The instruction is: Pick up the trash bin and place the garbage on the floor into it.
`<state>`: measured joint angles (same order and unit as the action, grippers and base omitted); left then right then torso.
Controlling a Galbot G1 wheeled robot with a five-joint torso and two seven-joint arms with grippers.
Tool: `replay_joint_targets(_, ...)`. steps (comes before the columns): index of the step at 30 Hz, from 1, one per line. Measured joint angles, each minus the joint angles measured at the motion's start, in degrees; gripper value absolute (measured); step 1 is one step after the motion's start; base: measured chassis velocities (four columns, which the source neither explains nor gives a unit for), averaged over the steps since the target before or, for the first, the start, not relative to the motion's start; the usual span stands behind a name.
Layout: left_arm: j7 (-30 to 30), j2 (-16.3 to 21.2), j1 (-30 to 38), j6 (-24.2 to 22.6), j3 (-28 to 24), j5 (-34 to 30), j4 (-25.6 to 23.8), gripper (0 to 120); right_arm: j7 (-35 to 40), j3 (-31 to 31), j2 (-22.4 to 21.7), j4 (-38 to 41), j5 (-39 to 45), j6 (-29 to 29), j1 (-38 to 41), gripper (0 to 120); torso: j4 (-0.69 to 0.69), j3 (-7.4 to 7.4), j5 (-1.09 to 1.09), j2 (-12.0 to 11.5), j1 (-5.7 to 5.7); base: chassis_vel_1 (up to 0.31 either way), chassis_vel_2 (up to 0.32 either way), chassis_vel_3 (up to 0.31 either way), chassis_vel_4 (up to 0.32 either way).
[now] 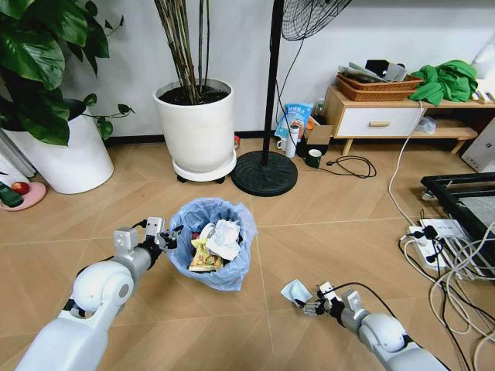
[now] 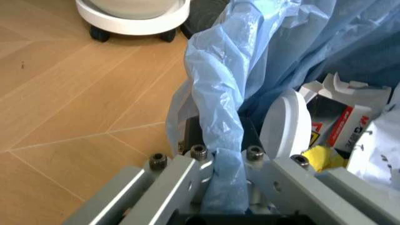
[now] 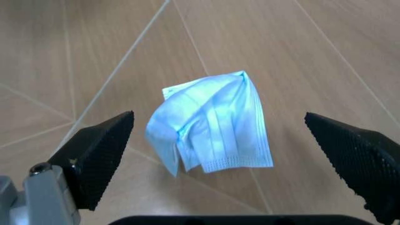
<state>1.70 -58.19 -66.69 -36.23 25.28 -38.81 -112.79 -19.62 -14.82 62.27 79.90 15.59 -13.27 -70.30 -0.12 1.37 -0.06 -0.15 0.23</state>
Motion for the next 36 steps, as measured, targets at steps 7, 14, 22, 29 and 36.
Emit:
replay_joint_targets(7, -0.3, 0.1, 0.4, 0.0, 0.0, 0.0, 0.4, 0, 0.2, -0.1, 1.2, -2.4, -0.7, 0.0, 1.2, 100, -0.01, 0.0, 0.0, 0.0, 0.0, 0.0, 0.0, 0.0, 0.0)
replay_joint_targets(14, -0.6, 0.0, 0.5, 0.1, -0.2, 0.1, 0.8, 0, -0.1, 0.1, 2.6, -4.2, -1.0, 0.2, 2.0, 90, 0.0, 0.0, 0.02, 0.0, 0.0, 0.0, 0.0, 0.0, 0.0)
replay_joint_targets(22, -0.7, 0.1, 0.7, 0.1, -0.3, 0.1, 1.0, 0, -0.3, 0.0, 3.6, -5.3, -1.1, 0.4, 2.2, 69, 0.0, 0.0, 0.01, 0.0, 0.0, 0.0, 0.0, 0.0, 0.0)
replay_joint_targets(29, -0.7, 0.0, 1.1, 0.2, -0.6, 0.2, 1.4, 0, -0.3, -0.3, 4.3, -6.1, -1.0, 0.6, 2.1, 42, -0.01, 0.0, 0.01, 0.0, 0.0, 0.0, 0.0, 0.0, 0.0)
replay_joint_targets(36, -0.8, 0.0, 1.1, 0.3, -0.5, 0.3, 1.6, 0, -0.3, -0.4, 4.5, -6.4, -0.4, 0.6, 2.1, 18, -0.01, 0.0, 0.01, 0.0, 0.0, 0.0, 0.0, 0.0, 0.0)
